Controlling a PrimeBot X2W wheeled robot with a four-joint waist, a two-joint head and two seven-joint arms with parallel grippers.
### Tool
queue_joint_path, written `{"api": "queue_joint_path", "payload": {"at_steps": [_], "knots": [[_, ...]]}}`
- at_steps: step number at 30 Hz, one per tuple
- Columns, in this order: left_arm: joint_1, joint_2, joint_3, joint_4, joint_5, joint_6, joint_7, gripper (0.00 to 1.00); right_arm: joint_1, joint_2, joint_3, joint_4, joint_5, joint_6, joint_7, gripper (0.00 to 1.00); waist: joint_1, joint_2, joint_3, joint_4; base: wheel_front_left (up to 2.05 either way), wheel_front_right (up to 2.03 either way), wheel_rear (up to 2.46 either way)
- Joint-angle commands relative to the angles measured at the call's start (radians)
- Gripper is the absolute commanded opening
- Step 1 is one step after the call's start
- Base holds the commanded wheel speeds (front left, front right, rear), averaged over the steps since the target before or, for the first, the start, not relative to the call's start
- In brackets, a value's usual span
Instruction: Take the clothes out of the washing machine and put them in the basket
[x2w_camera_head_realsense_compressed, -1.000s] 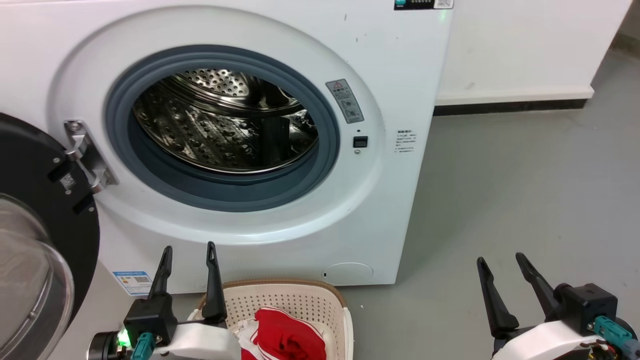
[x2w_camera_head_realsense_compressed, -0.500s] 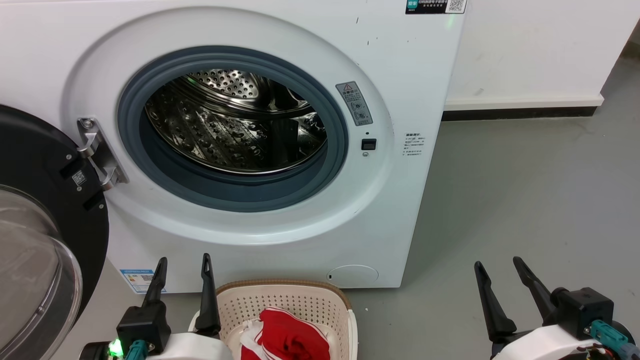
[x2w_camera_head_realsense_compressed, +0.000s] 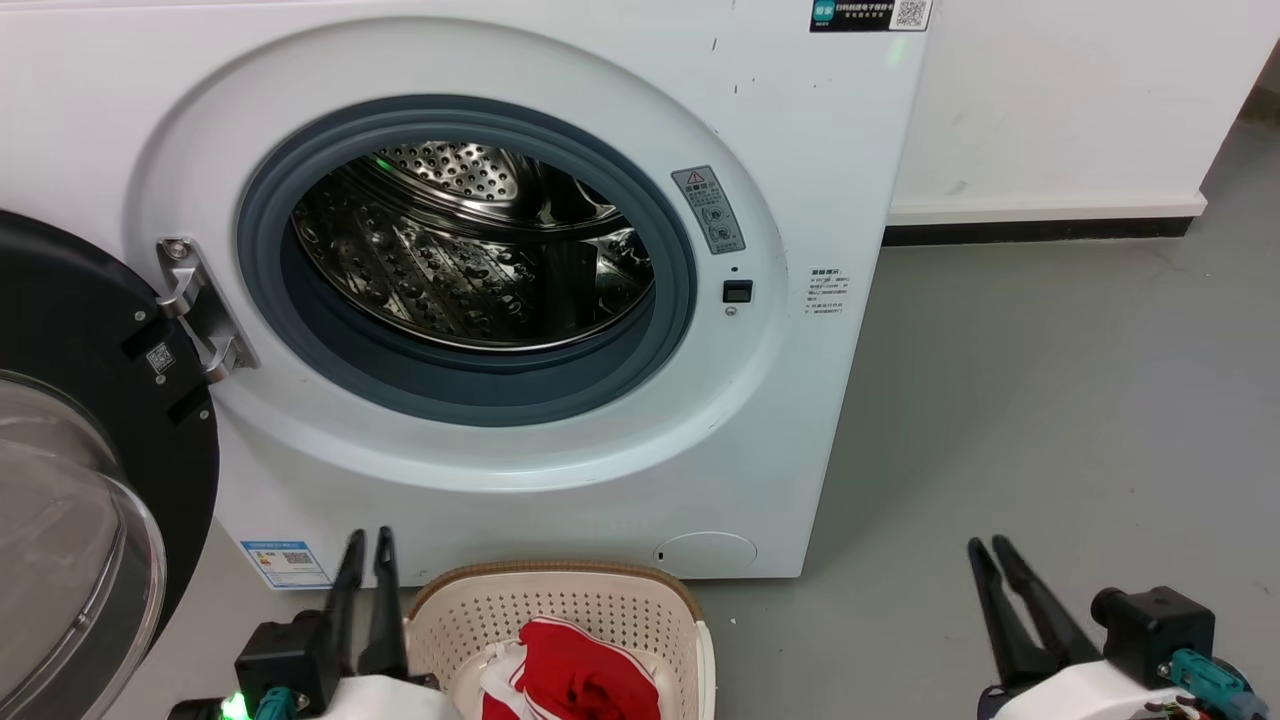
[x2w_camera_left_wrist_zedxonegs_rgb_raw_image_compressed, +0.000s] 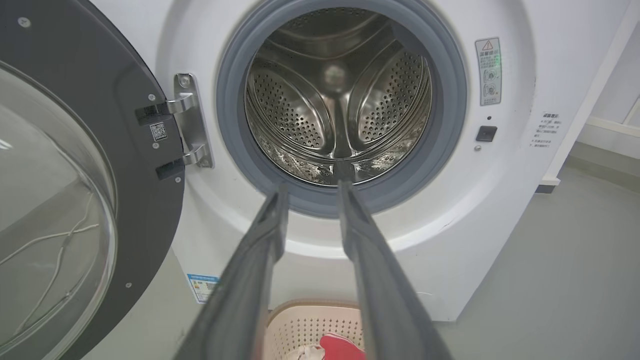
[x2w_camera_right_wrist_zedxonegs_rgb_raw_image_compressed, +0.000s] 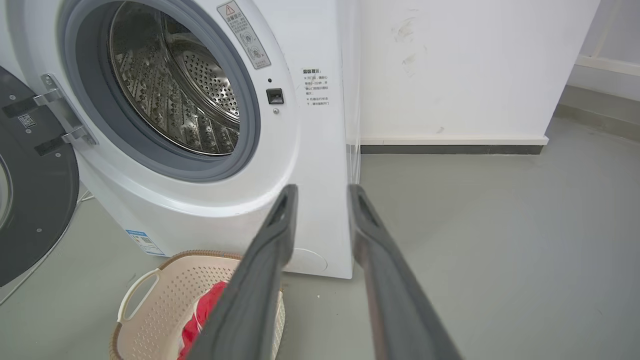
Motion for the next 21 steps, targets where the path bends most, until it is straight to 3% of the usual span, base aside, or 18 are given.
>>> {"api": "queue_joint_path", "payload": {"at_steps": [1, 21], "knots": [[0.001, -0.001, 0.001, -0.020, -0.040, 0.001, 0.000, 0.00, -0.001, 0.000, 0.004, -0.009, 0.040, 0.000, -0.007, 0.00, 0.0000, 0.0000, 0.001, 0.000, 0.00, 0.00, 0.00], [-0.067, -0.001, 0.045, 0.080, -0.430, -0.084, 0.043, 0.00, -0.075, -0.024, -0.014, 0.084, 0.440, 0.000, -0.007, 0.00, 0.0000, 0.0000, 0.009, 0.002, 0.00, 0.00, 0.00]]}}
